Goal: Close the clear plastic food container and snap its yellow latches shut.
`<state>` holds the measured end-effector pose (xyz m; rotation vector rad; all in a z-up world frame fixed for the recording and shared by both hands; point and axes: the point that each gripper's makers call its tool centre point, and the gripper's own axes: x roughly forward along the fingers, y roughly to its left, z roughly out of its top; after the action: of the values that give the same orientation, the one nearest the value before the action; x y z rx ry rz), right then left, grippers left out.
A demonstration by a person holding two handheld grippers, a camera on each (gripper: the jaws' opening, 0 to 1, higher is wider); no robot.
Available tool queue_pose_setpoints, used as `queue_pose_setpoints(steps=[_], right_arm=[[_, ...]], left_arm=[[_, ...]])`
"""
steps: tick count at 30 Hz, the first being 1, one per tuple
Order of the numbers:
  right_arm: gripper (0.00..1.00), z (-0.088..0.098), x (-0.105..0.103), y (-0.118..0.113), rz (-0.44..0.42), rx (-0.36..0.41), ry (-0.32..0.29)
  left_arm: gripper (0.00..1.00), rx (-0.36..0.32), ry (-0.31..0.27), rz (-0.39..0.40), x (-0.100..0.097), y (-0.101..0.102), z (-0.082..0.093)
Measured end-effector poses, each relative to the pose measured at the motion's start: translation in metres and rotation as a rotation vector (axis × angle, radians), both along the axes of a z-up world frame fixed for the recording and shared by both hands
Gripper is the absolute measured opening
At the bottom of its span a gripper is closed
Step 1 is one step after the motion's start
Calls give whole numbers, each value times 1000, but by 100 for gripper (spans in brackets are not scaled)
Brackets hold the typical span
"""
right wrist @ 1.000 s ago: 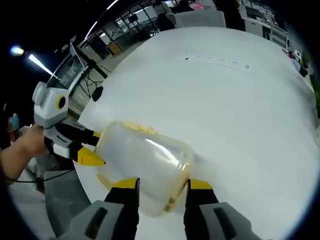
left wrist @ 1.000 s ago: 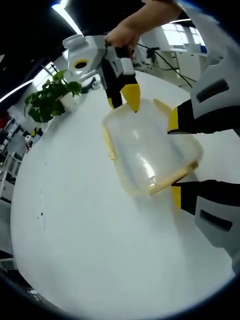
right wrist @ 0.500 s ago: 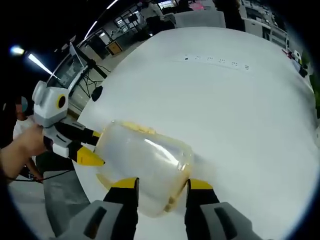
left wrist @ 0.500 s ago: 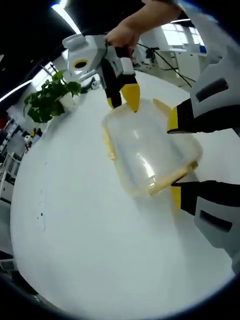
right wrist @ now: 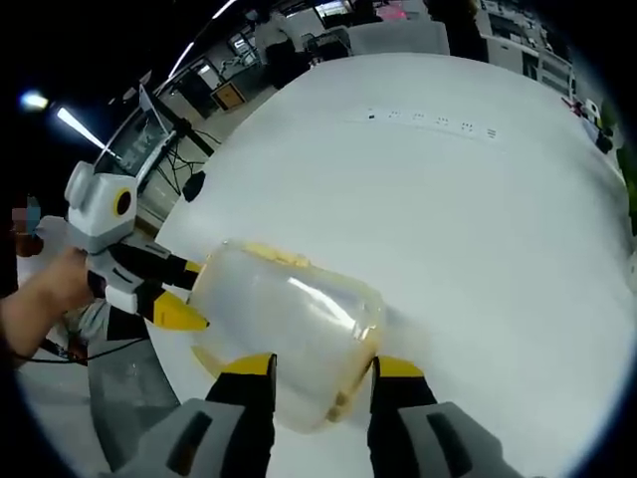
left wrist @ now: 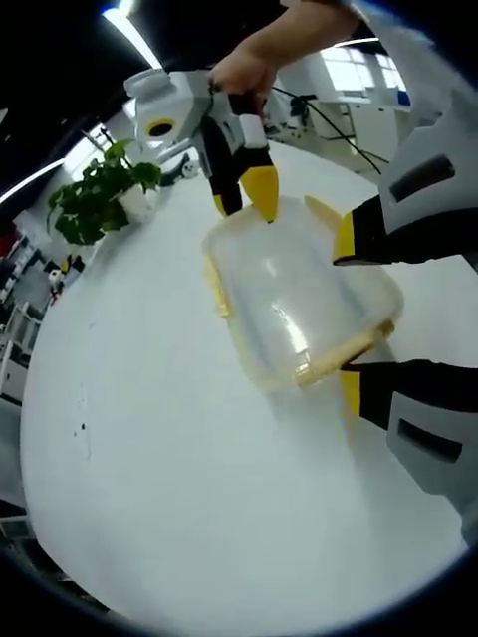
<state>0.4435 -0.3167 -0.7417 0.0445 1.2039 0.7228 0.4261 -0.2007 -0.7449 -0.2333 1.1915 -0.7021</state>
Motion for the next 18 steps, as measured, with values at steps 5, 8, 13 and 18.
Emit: queue_pose_setpoints(steps=[5, 8, 13, 18], right_arm=[[34, 0, -1, -1, -3, 1, 0], [34, 0, -1, -1, -5, 3, -4], [34, 0, -1, -1, -6, 6, -4], [34, 0, -1, -1, -4, 5, -1]], left_arm=[[34, -2, -6, 3, 0, 0, 0], [35, -2, -6, 3, 0, 0, 0], [35, -2, -2, 7, 0, 0, 0], [35, -2, -2, 5, 1, 0, 0]])
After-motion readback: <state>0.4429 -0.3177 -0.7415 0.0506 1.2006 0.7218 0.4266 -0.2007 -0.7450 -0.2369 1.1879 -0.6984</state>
